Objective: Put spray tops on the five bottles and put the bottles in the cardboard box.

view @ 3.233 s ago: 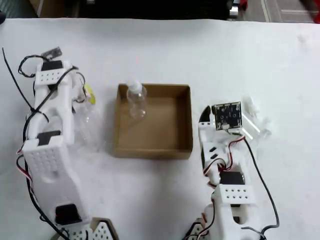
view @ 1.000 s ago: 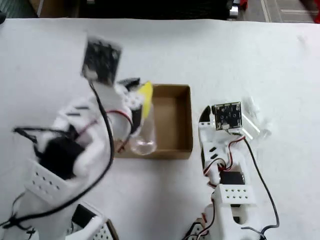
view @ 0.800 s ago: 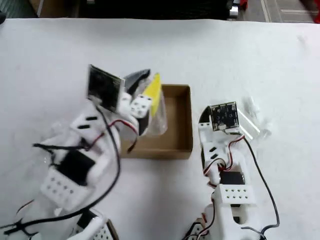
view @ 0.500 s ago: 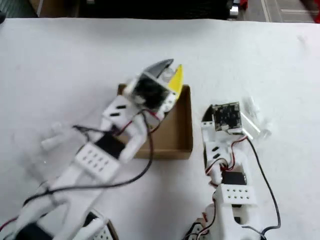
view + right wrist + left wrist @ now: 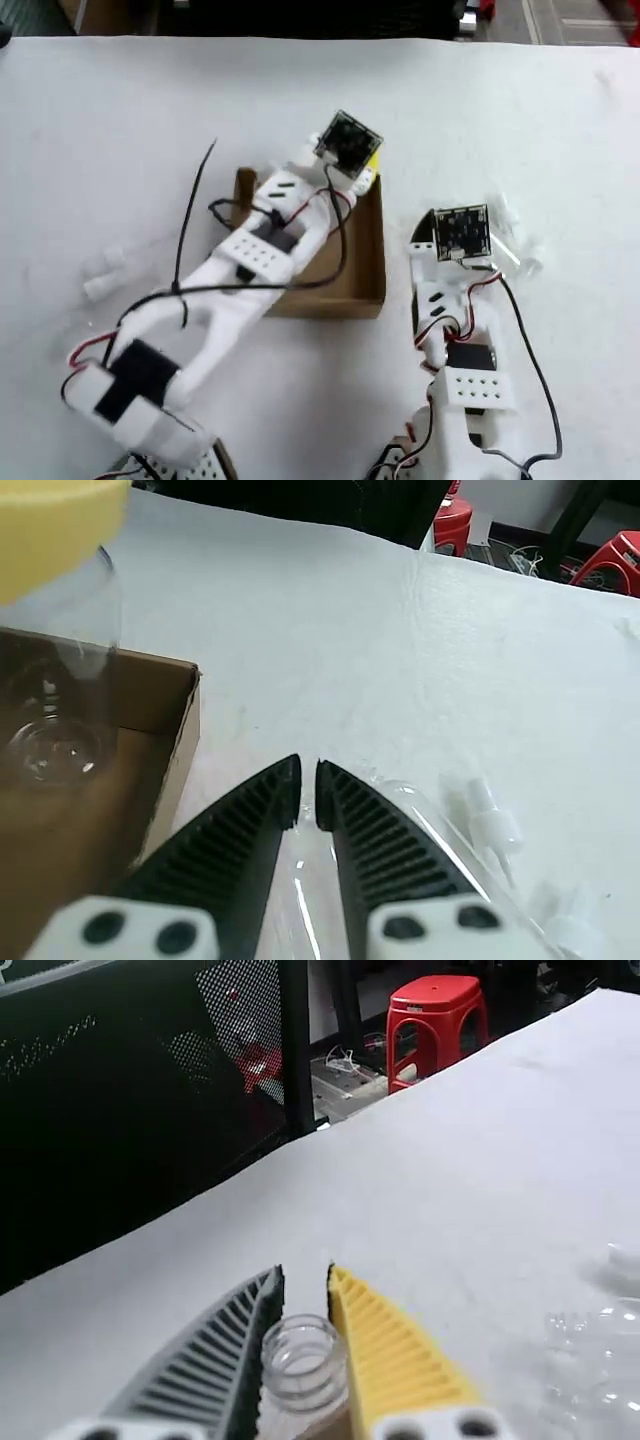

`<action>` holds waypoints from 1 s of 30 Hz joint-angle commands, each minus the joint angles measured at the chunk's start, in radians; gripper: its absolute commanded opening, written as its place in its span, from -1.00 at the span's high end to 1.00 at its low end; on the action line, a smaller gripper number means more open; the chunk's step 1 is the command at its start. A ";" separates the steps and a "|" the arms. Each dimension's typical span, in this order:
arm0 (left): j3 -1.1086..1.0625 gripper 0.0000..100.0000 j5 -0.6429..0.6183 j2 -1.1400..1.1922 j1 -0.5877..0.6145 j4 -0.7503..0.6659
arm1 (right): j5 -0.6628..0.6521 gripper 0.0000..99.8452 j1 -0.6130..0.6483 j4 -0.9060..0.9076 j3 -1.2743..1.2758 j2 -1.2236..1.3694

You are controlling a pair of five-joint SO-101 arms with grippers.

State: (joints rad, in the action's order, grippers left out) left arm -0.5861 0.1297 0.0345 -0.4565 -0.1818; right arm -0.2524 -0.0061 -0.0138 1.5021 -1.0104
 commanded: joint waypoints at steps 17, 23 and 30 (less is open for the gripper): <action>0.083 0.95 -0.020 0.102 0.071 -0.041 | -0.006 0.96 -0.007 -0.024 -0.008 -0.010; 0.083 0.86 -0.025 0.102 0.065 -0.035 | -0.006 0.96 -0.005 -0.024 -0.008 -0.010; 0.141 0.80 -0.149 0.081 0.064 0.133 | -0.014 0.96 0.022 -0.024 -0.008 -0.008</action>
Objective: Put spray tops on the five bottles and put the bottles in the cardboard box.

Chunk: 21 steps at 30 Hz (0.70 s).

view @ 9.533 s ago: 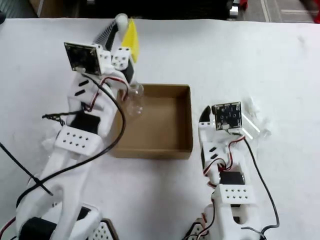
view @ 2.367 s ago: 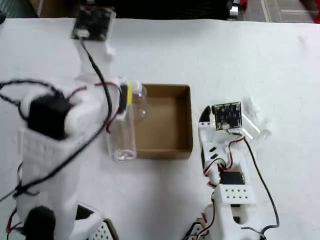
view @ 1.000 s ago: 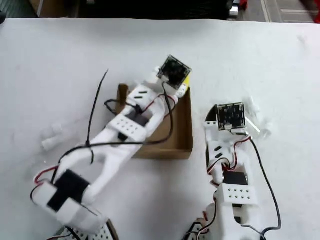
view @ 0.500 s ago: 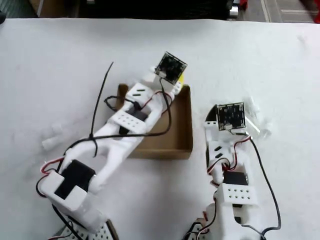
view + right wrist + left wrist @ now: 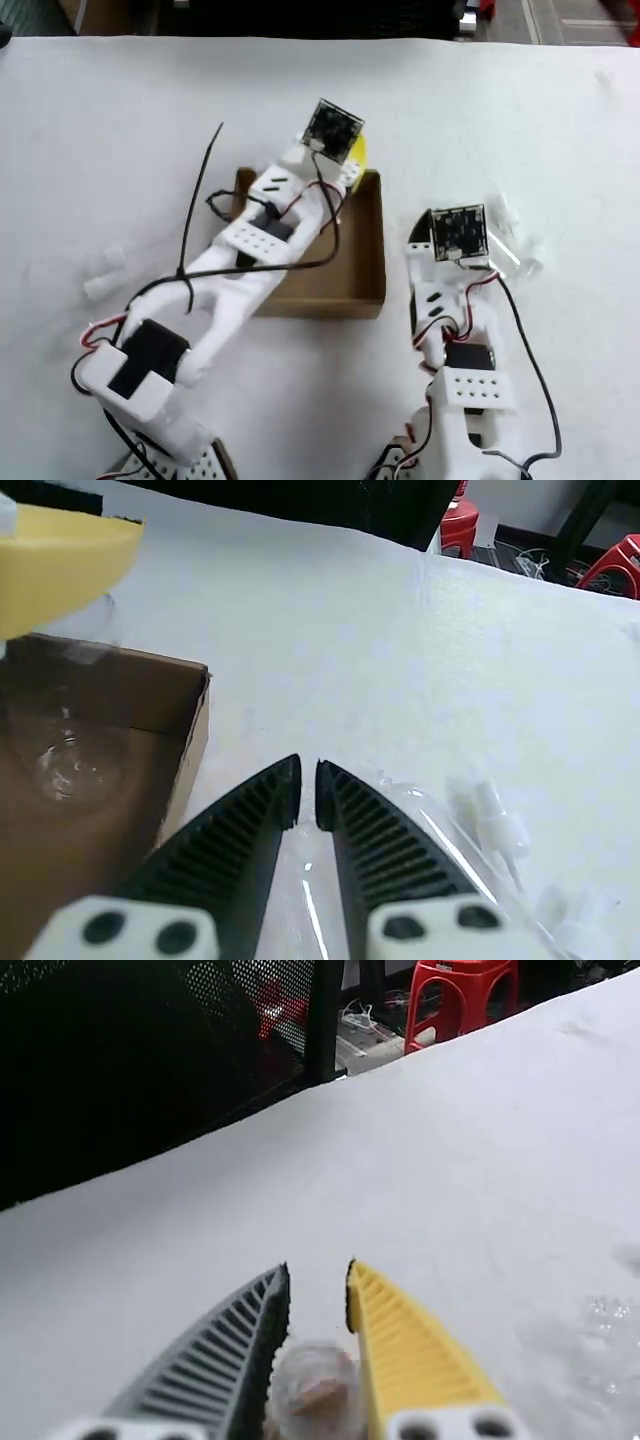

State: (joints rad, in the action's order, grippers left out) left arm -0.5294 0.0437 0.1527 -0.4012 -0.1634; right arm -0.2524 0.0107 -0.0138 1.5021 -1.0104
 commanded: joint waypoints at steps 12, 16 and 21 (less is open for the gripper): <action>0.153 0.80 -0.092 -0.094 0.008 0.287 | -0.015 0.96 0.007 -0.024 -0.008 -0.008; 0.173 0.80 -0.092 -0.096 0.008 0.290 | -0.015 0.96 0.007 -0.024 -0.008 -0.008; 0.199 0.80 -0.084 -0.096 0.008 0.295 | -0.015 0.96 0.007 -0.024 -0.008 -0.008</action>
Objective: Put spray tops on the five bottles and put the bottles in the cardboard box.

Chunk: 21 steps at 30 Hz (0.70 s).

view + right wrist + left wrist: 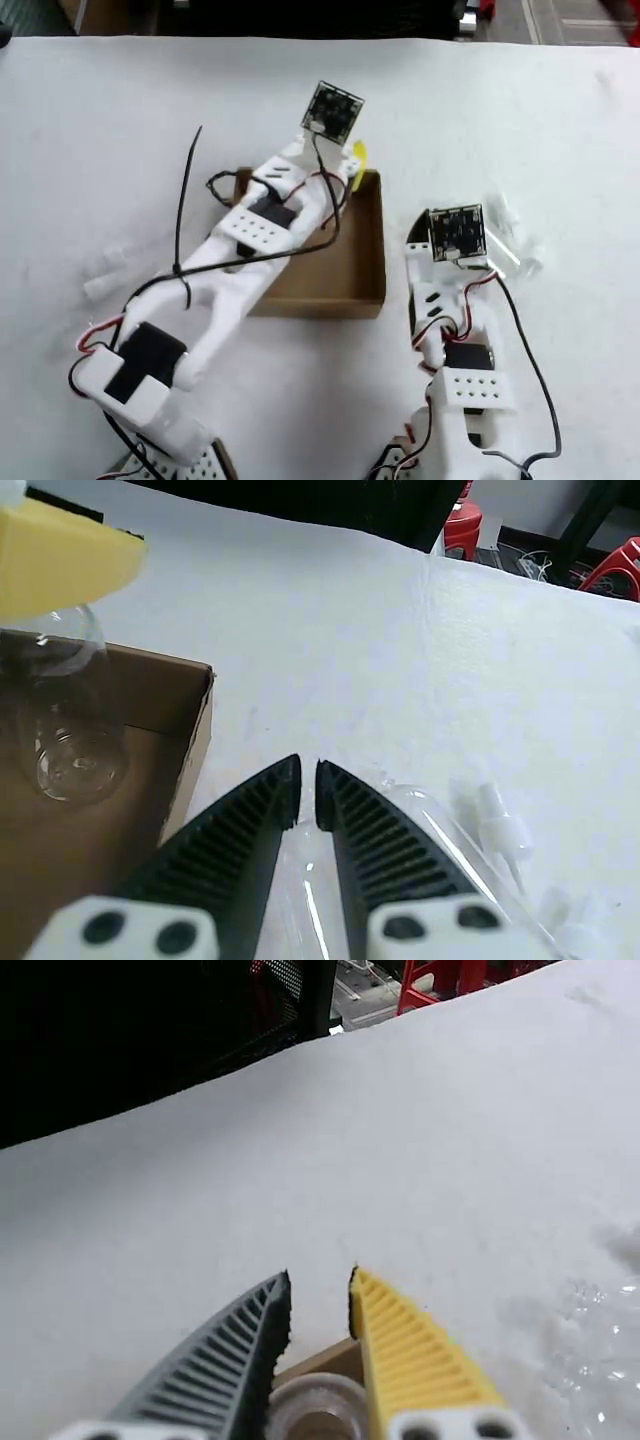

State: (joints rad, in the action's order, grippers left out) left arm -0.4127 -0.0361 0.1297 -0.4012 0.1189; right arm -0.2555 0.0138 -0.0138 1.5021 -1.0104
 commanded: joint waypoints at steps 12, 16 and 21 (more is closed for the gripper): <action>0.058 0.80 0.000 -0.305 -0.035 0.052 | -0.009 0.96 0.005 -0.024 -0.008 -0.008; 0.052 0.81 0.161 -0.515 -0.044 0.206 | -0.008 0.96 0.005 -0.024 -0.008 -0.008; 0.057 0.96 0.325 -0.849 -0.025 0.508 | -0.008 0.96 0.004 -0.024 -0.008 -0.008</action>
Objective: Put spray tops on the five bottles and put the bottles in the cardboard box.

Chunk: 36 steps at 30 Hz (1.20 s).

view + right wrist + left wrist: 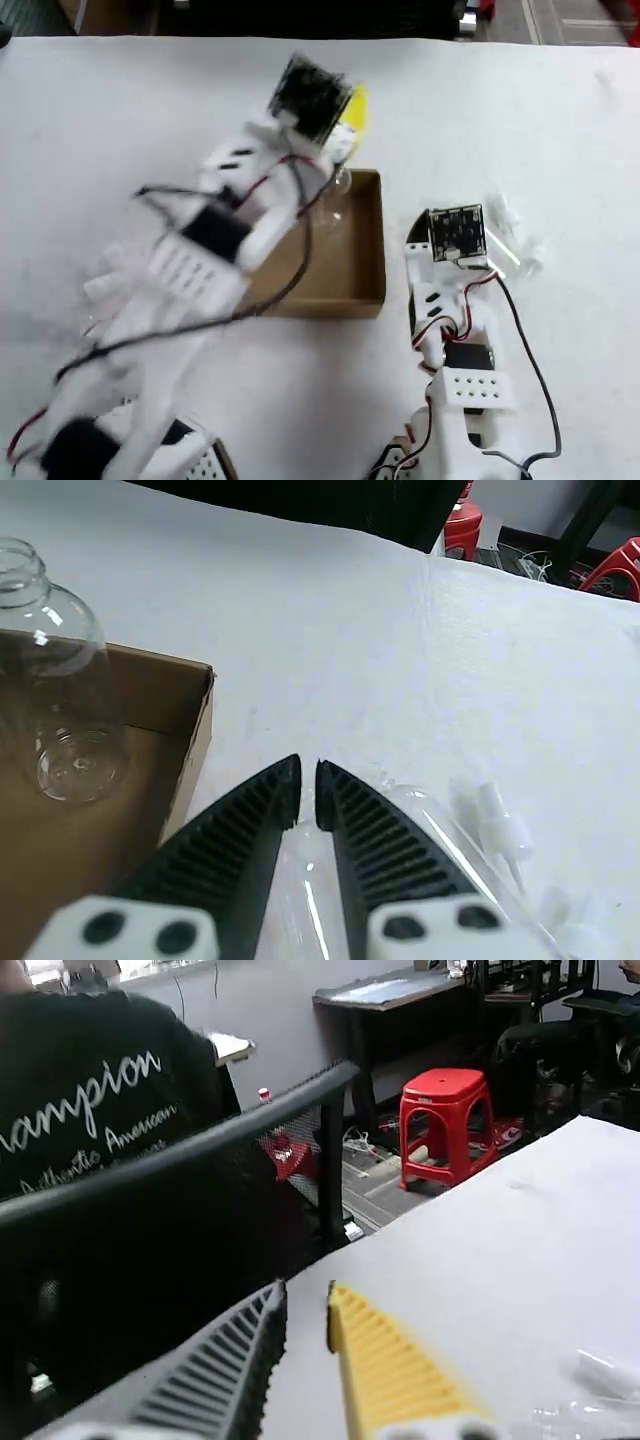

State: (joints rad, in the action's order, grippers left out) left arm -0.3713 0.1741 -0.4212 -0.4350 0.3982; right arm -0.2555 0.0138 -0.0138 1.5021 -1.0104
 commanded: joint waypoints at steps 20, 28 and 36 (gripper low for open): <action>-0.031 0.95 0.548 -0.579 0.633 0.809 | -0.012 0.96 0.005 -0.022 0.012 -0.018; -0.031 0.94 0.611 -0.196 0.828 0.809 | -0.006 0.96 0.007 -0.024 0.012 -0.012; -0.032 0.94 0.769 0.025 0.908 0.684 | -0.014 0.96 0.047 -0.024 0.014 -0.010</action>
State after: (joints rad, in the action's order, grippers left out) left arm -0.4127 0.7986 -0.4780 0.4549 1.1561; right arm -0.2555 0.0537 -0.0138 1.5236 -1.0104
